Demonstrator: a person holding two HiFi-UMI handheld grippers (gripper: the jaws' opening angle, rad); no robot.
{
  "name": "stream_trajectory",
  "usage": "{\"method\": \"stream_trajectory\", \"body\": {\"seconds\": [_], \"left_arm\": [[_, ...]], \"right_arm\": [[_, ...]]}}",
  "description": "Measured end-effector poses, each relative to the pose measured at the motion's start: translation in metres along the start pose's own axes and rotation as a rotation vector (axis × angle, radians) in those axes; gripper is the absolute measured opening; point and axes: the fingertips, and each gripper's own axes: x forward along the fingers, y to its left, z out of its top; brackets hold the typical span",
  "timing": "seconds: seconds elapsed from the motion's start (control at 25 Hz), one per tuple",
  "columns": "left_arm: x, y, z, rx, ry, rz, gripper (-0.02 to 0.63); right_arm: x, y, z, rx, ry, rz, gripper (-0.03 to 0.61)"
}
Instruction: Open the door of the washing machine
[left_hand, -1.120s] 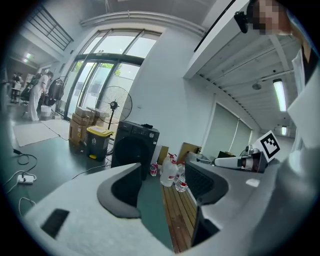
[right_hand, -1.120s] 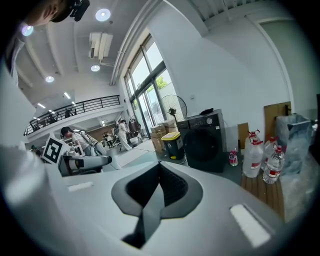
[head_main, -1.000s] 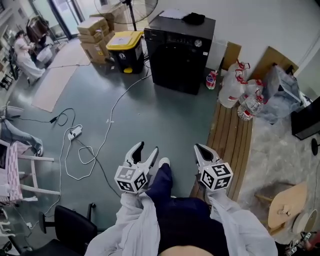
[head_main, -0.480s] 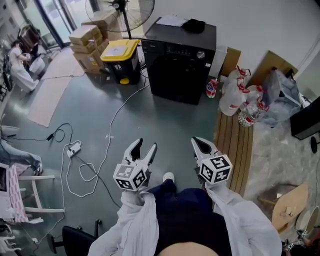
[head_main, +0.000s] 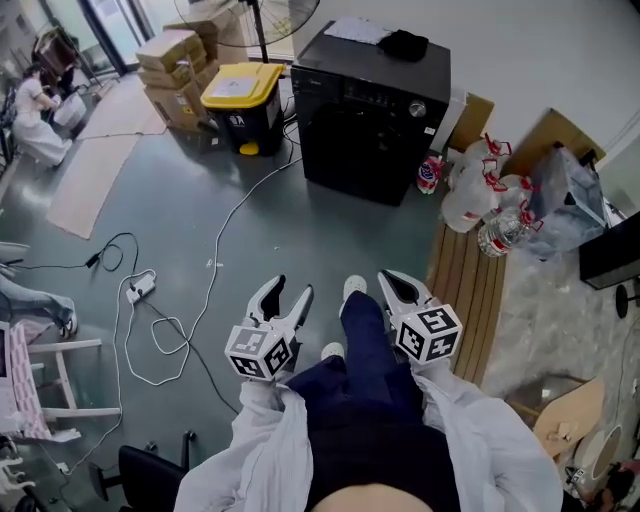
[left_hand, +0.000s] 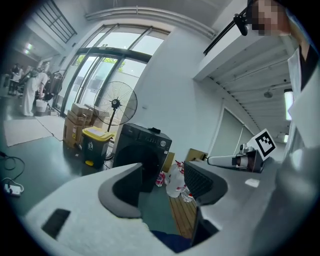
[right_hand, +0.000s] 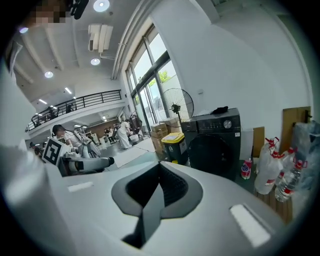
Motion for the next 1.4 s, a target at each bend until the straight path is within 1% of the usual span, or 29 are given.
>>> {"method": "stream_trajectory", "body": {"seconds": [0.2, 0.36, 0.52, 0.64, 0.76, 0.92, 1.0, 1.12, 1.32, 1.4], "left_arm": [[0.023, 0.029, 0.003, -0.014, 0.014, 0.037, 0.255], [0.056, 0.053, 0.022, -0.032, 0.002, 0.051, 0.255], [0.100, 0.083, 0.044, -0.017, 0.009, 0.060, 0.255], [0.137, 0.110, 0.071, -0.008, -0.001, 0.064, 0.255], [0.172, 0.134, 0.097, 0.005, -0.012, 0.060, 0.253], [0.210, 0.169, 0.113, 0.008, -0.009, 0.063, 0.255], [0.228, 0.181, 0.117, 0.012, -0.007, 0.057, 0.253], [0.246, 0.189, 0.118, 0.005, -0.003, 0.037, 0.255], [0.268, 0.207, 0.112, -0.025, 0.024, 0.005, 0.253], [0.281, 0.220, 0.115, -0.030, 0.039, -0.016, 0.253]], "right_arm": [[0.040, -0.012, 0.006, -0.002, 0.028, 0.030, 0.008], [0.079, -0.033, 0.023, -0.001, 0.040, 0.043, 0.008], [0.129, -0.058, 0.048, -0.004, 0.045, 0.059, 0.008], [0.169, -0.075, 0.077, -0.018, 0.040, 0.076, 0.008], [0.208, -0.094, 0.100, -0.032, 0.056, 0.088, 0.008], [0.252, -0.113, 0.122, -0.048, 0.060, 0.102, 0.008], [0.271, -0.121, 0.127, -0.045, 0.066, 0.110, 0.008], [0.294, -0.130, 0.124, -0.034, 0.096, 0.111, 0.008], [0.324, -0.126, 0.114, -0.019, 0.130, 0.127, 0.008], [0.341, -0.128, 0.115, -0.008, 0.137, 0.116, 0.008]]}}
